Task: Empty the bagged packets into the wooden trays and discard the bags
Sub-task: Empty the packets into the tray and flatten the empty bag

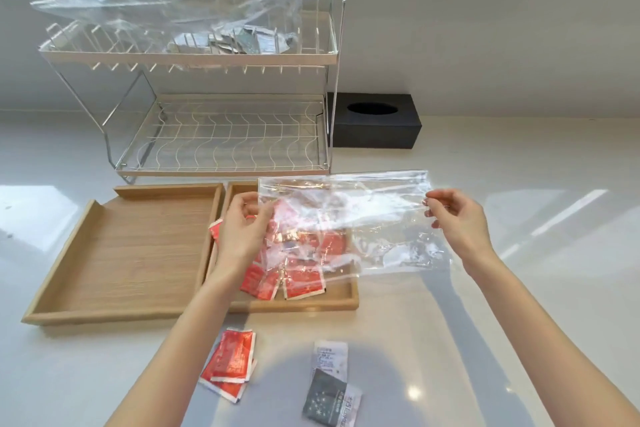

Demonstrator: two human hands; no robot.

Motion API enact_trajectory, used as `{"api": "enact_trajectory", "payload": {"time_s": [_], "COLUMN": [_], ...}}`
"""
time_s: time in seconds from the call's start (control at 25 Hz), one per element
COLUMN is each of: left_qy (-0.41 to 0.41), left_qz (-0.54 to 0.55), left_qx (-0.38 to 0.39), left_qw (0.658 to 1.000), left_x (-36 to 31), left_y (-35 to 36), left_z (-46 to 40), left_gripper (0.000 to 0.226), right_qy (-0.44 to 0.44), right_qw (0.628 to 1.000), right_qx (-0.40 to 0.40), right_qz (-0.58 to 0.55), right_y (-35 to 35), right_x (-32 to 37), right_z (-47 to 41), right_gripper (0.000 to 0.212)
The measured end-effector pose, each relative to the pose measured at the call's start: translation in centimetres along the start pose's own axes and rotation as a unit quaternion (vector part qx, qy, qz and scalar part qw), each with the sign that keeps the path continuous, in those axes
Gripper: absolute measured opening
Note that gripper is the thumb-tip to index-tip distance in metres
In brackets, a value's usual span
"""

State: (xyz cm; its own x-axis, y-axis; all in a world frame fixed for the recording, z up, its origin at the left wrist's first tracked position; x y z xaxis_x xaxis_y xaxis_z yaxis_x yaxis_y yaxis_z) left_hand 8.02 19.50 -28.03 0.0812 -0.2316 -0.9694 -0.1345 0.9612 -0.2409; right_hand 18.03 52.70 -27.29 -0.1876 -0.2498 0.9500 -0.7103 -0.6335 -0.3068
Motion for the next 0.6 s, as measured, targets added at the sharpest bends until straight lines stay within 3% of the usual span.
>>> {"api": "enact_trajectory", "payload": {"time_s": [0.2,0.4,0.6], "left_qy": [0.027,0.066,0.084], "left_qz": [-0.077,-0.21,-0.244], "left_qx": [0.046,0.162,0.176], "left_qw": [0.996,0.962,0.95], "left_x": [-1.4,-0.2,-0.2], "left_y": [6.4,14.2,19.1], "left_z": [-1.0,-1.7,-3.5], "left_gripper": [0.049,0.093,0.105], "right_qy": [-0.002,-0.001,-0.041], "right_qw": [0.996,0.989,0.98], "right_qx": [-0.033,-0.017,0.006], "right_qz": [0.077,0.15,0.196], "right_y": [-2.3,-1.6,0.4], "right_x": [-1.8,-4.6,-5.8], "right_z": [-5.1,-9.5,-13.2], "right_gripper": [0.012,0.013,0.03]}}
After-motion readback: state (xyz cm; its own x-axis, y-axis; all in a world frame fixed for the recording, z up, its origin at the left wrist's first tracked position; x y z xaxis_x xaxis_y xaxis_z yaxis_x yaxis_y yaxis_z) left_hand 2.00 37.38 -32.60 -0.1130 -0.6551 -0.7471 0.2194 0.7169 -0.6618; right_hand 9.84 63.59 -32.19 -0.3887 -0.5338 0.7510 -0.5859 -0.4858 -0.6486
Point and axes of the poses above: each hand's wrist, its own z-axis away from the middle knuckle, its own y-axis out of the palm, x = y × z, the point moved 10 cm from there along -z, towards the middle knuckle, and after that the axes turned 11 degrees about -x, right-handed, at the moved point
